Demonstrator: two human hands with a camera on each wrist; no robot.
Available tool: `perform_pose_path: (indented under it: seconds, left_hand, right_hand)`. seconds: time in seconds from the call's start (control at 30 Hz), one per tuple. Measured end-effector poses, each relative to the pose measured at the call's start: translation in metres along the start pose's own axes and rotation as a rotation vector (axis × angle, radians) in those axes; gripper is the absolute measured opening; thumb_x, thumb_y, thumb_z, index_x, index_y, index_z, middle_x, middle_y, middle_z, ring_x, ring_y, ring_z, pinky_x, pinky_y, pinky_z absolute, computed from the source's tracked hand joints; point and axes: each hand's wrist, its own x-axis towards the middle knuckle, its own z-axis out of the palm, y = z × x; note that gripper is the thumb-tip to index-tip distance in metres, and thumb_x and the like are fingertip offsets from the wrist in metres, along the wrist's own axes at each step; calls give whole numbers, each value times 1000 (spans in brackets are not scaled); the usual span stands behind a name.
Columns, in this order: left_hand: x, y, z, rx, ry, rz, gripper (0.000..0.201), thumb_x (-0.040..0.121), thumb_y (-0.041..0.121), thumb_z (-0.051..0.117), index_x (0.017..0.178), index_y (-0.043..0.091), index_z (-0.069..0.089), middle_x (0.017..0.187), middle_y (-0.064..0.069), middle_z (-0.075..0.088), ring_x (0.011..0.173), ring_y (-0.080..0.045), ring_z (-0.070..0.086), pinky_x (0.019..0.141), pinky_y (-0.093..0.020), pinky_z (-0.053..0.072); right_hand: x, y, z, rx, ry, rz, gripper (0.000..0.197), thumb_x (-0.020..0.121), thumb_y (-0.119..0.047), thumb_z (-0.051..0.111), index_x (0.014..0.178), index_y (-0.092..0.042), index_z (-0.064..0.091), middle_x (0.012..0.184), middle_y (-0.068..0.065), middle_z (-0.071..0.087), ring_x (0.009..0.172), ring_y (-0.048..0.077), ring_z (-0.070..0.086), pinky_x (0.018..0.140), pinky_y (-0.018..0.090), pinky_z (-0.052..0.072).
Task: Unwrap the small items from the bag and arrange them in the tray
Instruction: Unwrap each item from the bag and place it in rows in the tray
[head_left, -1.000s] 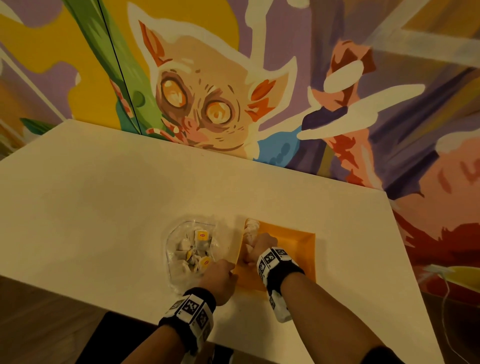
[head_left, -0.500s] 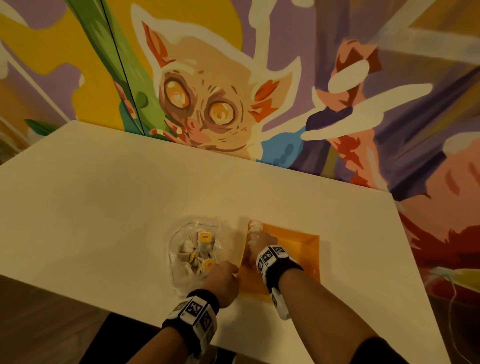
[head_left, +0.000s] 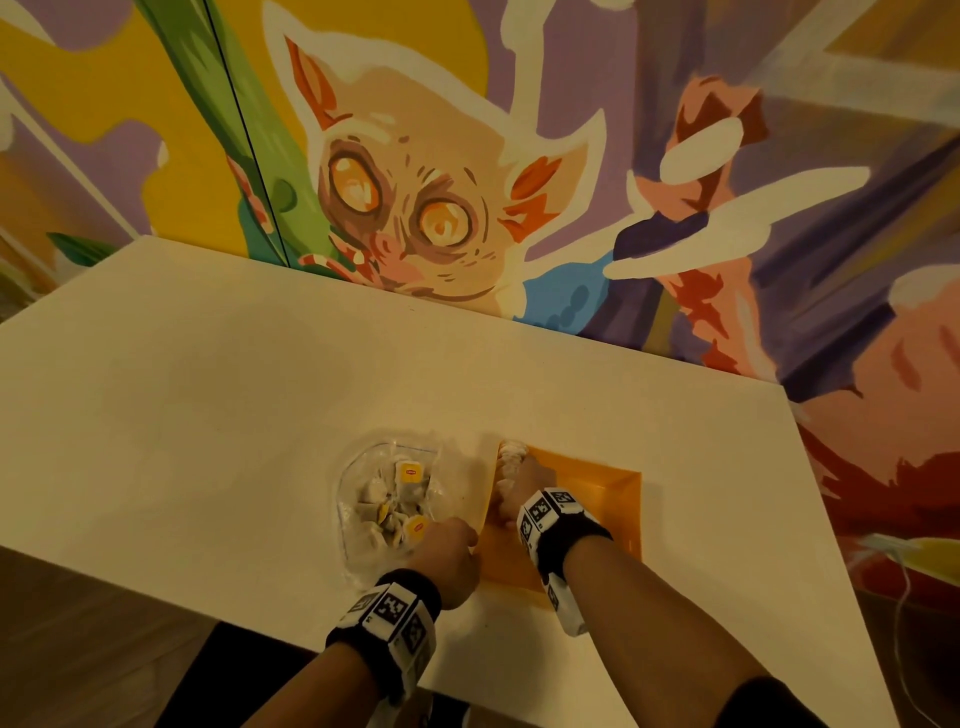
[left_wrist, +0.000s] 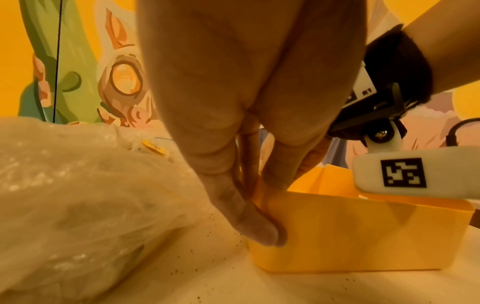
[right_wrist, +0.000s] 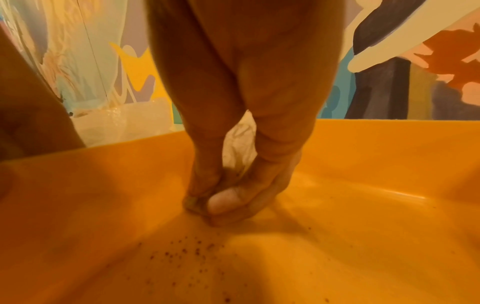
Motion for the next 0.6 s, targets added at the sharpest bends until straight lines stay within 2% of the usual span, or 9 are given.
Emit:
perform_pose_path:
  seconds: [0.07,0.1,0.17,0.23,0.3,0.33,0.4,0.47,0.6]
  left_hand:
    - [1,0,0,22,-2,11,31,95,20,50,124,17,60,118,-6,63,106,-22,62,94,-34,52]
    - [0,1,-1,35,-6,17,30,95,19,50,124,16,60,118,-6,63,107,-21,61,94,-33,51]
    - [-3,4,-4,62,-5,22,31,96,18,50,125,16,59,120,-6,62,108,-22,61,94,-33,51]
    - [-5,4,-4,59,2,37,32,96,19,51,127,17,56,125,-6,59,109,-23,60,95,-35,51]
    - [-13,5,-8,46,-6,38,36,96,20,52,132,17,52,130,-6,55,111,-23,59,97,-35,51]
    - [-16,6,-11,29,-5,47,36,96,21,53,132,16,52,130,-5,55,110,-23,60,95,-34,52]
    - [-26,7,-19,-66,-2,87,29,97,26,53,121,13,60,119,-6,62,93,-18,68,83,-30,57]
    - [-41,10,-32,-195,41,147,21,98,25,52,103,9,66,98,-5,69,73,-14,71,66,-25,58]
    - [-68,5,-68,-576,235,112,12,95,15,58,90,9,68,79,-7,71,60,-17,68,58,-31,58]
  right_hand:
    - [-2,0,-2,-36,-46,13,16,99,-20,45,113,-14,52,94,2,53,126,22,49,100,25,39]
    - [-1,-1,-2,-35,-42,37,16,101,-21,40,112,-16,51,86,0,49,127,20,49,98,23,39]
    - [-4,0,-6,-28,-67,43,19,101,-22,43,118,-19,48,103,1,56,121,20,53,98,23,41]
    - [2,6,-3,-46,-58,-36,41,89,-23,62,128,-15,49,121,9,57,111,24,58,97,30,48]
    - [2,13,-3,7,-6,-122,67,78,-22,75,136,-10,43,128,15,55,115,30,57,96,35,50]
    - [0,16,-5,8,14,-130,70,77,-23,76,137,-9,42,129,14,55,116,31,56,94,35,50]
    - [-5,21,-9,3,40,-111,61,79,-28,73,132,-12,46,122,11,59,110,30,59,85,34,52]
    - [-9,25,-10,38,54,-97,59,78,-29,73,128,-13,46,112,10,62,101,31,64,77,36,56]
    - [-24,40,-10,109,129,-115,67,81,-33,72,135,-13,38,119,13,60,101,31,63,80,39,56]
